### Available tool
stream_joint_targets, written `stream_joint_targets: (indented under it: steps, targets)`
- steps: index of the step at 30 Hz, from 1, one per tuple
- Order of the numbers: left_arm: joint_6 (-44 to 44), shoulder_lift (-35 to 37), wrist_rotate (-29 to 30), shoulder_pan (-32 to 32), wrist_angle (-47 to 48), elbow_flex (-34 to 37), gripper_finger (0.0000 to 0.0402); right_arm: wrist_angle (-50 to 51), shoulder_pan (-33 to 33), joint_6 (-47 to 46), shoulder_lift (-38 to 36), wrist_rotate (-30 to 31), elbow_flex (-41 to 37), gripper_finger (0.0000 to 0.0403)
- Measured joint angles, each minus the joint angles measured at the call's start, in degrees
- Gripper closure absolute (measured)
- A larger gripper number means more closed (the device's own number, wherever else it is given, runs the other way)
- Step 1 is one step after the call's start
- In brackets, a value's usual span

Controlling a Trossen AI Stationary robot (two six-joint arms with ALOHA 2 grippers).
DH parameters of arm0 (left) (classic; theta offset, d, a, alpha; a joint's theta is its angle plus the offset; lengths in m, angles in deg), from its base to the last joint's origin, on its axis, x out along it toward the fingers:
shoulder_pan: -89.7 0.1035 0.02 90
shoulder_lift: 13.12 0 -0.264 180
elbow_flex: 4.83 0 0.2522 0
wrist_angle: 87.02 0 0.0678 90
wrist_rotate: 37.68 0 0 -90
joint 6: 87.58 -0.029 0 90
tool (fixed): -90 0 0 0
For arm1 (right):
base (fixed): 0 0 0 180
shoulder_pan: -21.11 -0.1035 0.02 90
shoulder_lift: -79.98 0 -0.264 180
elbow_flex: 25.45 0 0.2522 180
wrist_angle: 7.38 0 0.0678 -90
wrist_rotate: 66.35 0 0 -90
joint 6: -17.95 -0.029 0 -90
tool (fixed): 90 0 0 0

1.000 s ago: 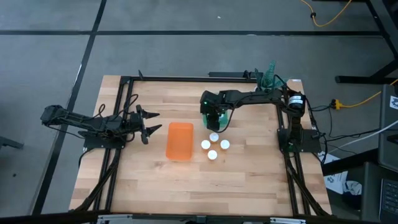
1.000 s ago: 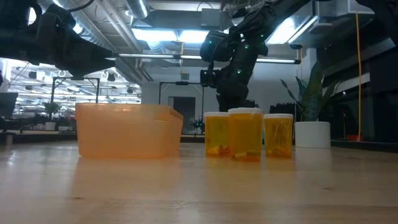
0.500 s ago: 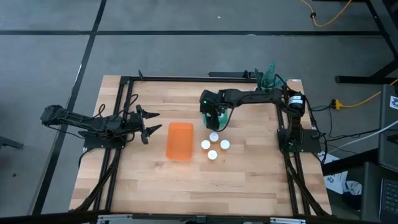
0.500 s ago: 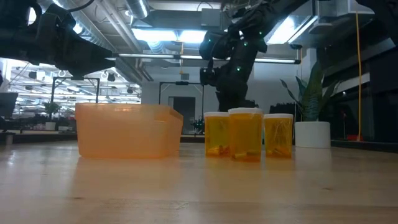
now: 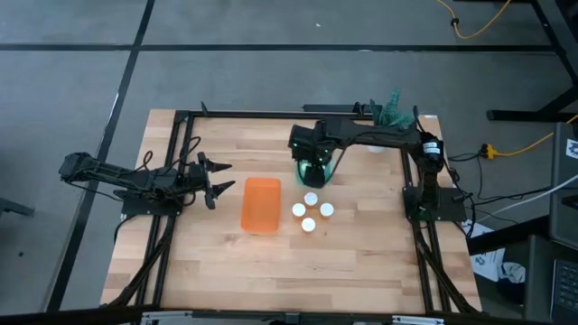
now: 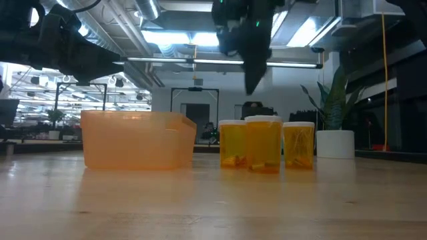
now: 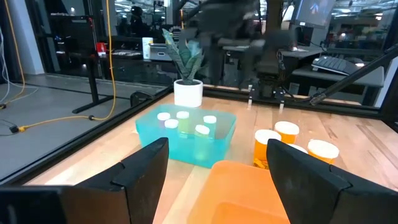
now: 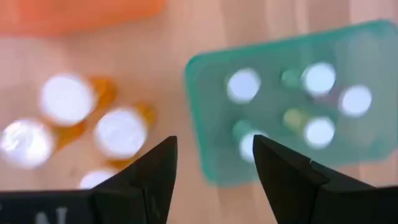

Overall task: Pick and place medicine bottles into bin by pill shape (circle, oval)
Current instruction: Put the large orange medicine bottle into the orange bin

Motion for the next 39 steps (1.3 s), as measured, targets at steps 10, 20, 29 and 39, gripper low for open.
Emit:
stream_joint_targets:
  steps: [10, 20, 29, 39]
  targets:
    - [0.0, 0.0, 0.0, 0.0, 0.0, 0.0, 0.0139, 5.9, -10.7, 0.2, -11.5, -0.1, -5.3, 0.0216]
    - [0.0, 0.0, 0.0, 0.0, 0.0, 0.0, 0.0139, -23.8, -17.2, -10.9, -42.6, -0.6, -46.0, 0.0238]
    - [0.0, 0.0, 0.0, 0.0, 0.0, 0.0, 0.0139, -35.4, -23.4, -27.3, -57.5, -0.6, -61.6, 0.0239]
    - [5.2, 0.0, 0.0, 0.0, -0.1, 0.0, 0.0139, -42.8, -28.9, -28.3, -58.5, 9.5, -68.0, 0.0239]
